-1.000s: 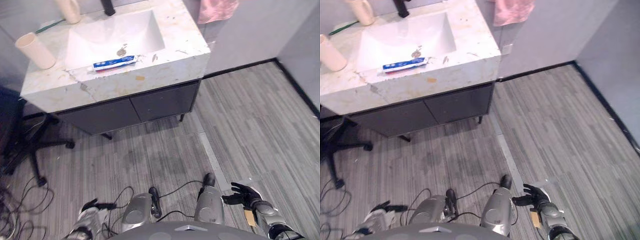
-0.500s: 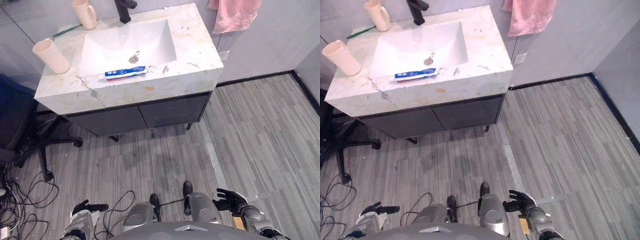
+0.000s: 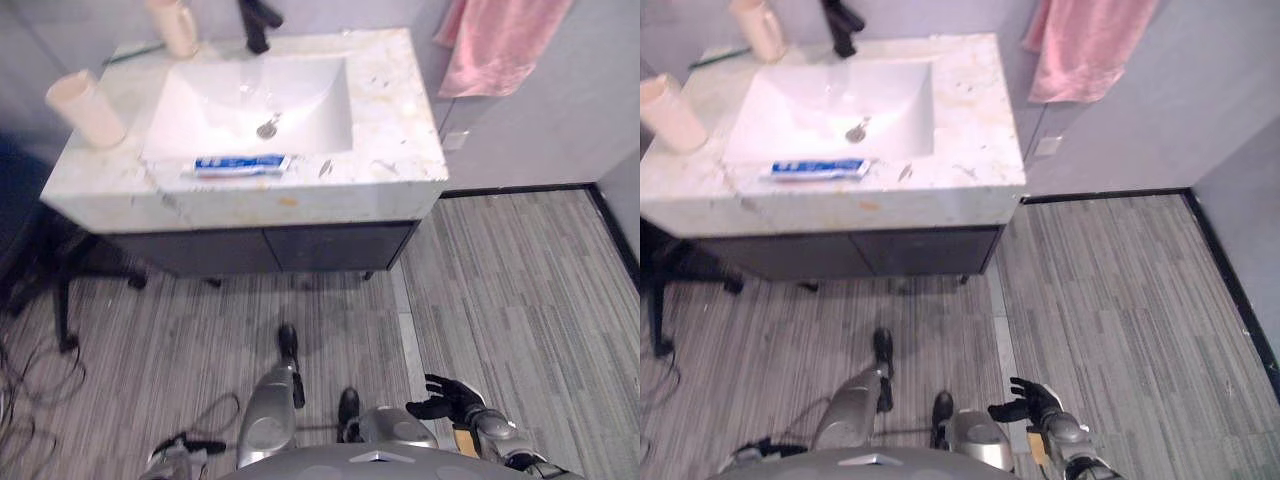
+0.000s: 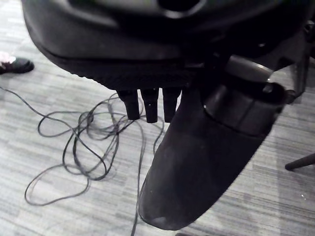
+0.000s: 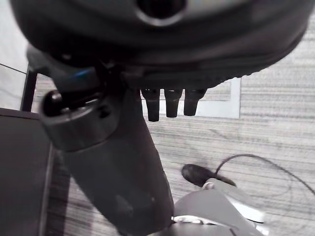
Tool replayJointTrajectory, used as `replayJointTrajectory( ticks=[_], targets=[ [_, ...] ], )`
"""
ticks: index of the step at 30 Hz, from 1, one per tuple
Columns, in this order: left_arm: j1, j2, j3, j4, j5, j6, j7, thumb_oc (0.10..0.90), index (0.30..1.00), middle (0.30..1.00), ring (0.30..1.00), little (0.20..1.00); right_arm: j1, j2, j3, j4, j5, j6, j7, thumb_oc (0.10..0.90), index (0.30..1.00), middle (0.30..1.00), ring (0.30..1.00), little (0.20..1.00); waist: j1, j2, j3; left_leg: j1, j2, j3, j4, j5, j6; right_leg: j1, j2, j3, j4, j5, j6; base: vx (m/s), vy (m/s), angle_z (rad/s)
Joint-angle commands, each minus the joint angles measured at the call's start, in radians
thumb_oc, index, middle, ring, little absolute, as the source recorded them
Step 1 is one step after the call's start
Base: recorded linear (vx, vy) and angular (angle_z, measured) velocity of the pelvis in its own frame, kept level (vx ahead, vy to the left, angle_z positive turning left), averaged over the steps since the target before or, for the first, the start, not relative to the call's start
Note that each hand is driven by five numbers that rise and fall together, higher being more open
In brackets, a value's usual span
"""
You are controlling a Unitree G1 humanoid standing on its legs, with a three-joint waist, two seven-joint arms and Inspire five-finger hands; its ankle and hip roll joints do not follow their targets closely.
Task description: Organize the bathroom.
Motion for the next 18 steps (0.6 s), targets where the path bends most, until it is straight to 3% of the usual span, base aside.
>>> replayJointTrajectory(
  ticks=[1,2,3,5,6,7,8,11,18],
  targets=[
    [-0.044,0.101,0.034,-0.054,0.013,-0.053,0.055,0.8,0.9,0.9,0.9,0.9,0.039,-0.028,0.031,-0.136,-0.012,0.005,0.009,0.8,0.9,0.9,0.9,0.9,-0.033,0.034,-0.014,0.109,-0.022,0.028,0.064,-0.129,0.064,-0.311,-0.18,0.011,0.565,-0.022,0.122,0.07,0.101,-0.36],
    [-0.044,0.101,0.034,-0.054,0.013,-0.053,0.055,0.8,0.9,0.9,0.9,0.9,0.039,-0.028,0.031,-0.136,-0.012,0.005,0.009,0.8,0.9,0.9,0.9,0.9,-0.033,0.034,-0.014,0.109,-0.022,0.028,0.064,-0.129,0.064,-0.311,-0.18,0.011,0.565,-0.022,0.122,0.11,0.006,-0.69],
    [-0.047,0.102,0.028,-0.046,-0.011,-0.069,0.057,0.8,0.9,0.9,0.9,0.9,0.035,-0.033,0.032,-0.128,-0.019,0.0,0.02,0.8,0.9,0.9,0.9,0.9,-0.047,0.035,-0.002,0.132,-0.029,0.019,0.08,-0.144,0.063,-0.349,-0.194,0.029,0.517,0.018,0.118,0.08,-0.027,-0.56],
    [-0.047,0.102,0.028,-0.046,-0.011,-0.069,0.057,0.8,0.9,0.9,0.9,0.9,0.035,-0.033,0.032,-0.128,-0.019,0.0,0.02,0.8,0.9,0.9,0.9,0.9,-0.047,0.035,-0.002,0.132,-0.029,0.019,0.08,-0.144,0.063,-0.349,-0.194,0.029,0.517,0.018,0.118,0.08,-0.062,-0.29],
    [-0.057,0.104,0.012,-0.053,-0.015,-0.071,0.06,0.8,0.9,0.9,0.9,0.9,0.032,-0.032,0.029,-0.118,-0.018,-0.009,0.023,0.8,0.9,0.9,0.9,0.9,-0.057,0.03,-0.001,0.14,-0.038,0.005,0.087,-0.158,0.057,-0.333,-0.201,0.039,0.348,0.044,0.121,0.19,-0.345,-0.06],
    [-0.073,0.121,-0.016,-0.064,-0.014,-0.099,0.038,0.8,0.9,0.9,0.9,0.9,0.026,-0.026,0.03,-0.104,0.025,-0.01,0.003,0.8,0.9,0.9,0.9,0.9,-0.078,0.012,0.003,0.111,-0.066,-0.06,0.147,-0.187,0.057,-0.291,-0.172,0.123,0.165,0.08,0.12,0.21,-0.469,0.48],
    [-0.07,0.113,-0.014,-0.09,-0.041,-0.102,0.051,0.8,0.9,0.9,0.9,0.9,0.025,-0.035,0.035,-0.128,0.037,0.003,-0.005,0.8,0.9,0.9,0.9,0.9,-0.077,0.018,0.008,0.104,-0.055,-0.059,0.142,-0.157,0.048,-0.266,-0.146,0.109,0.17,0.047,0.103,0.13,-0.397,1.07],
    [-0.067,0.099,-0.003,-0.079,-0.041,-0.11,0.053,0.8,0.9,0.9,0.9,0.9,0.034,-0.046,0.021,-0.132,0.041,0.003,-0.007,0.8,0.9,0.9,0.9,0.9,-0.074,0.004,-0.008,0.113,-0.052,-0.066,0.117,-0.125,0.036,-0.21,-0.13,0.097,0.092,0.059,0.094,0.07,-0.123,1.17],
    [-0.061,0.089,0.018,-0.042,-0.048,-0.108,0.076,0.8,0.9,0.9,0.9,0.9,0.048,-0.061,-0.002,-0.107,0.023,-0.013,-0.012,0.8,0.9,0.9,0.9,0.9,-0.075,-0.004,-0.048,0.173,-0.04,-0.071,0.036,-0.128,0.032,-0.173,-0.117,0.093,0.034,0.063,0.1,0.04,-0.027,0.0]
  ],
)
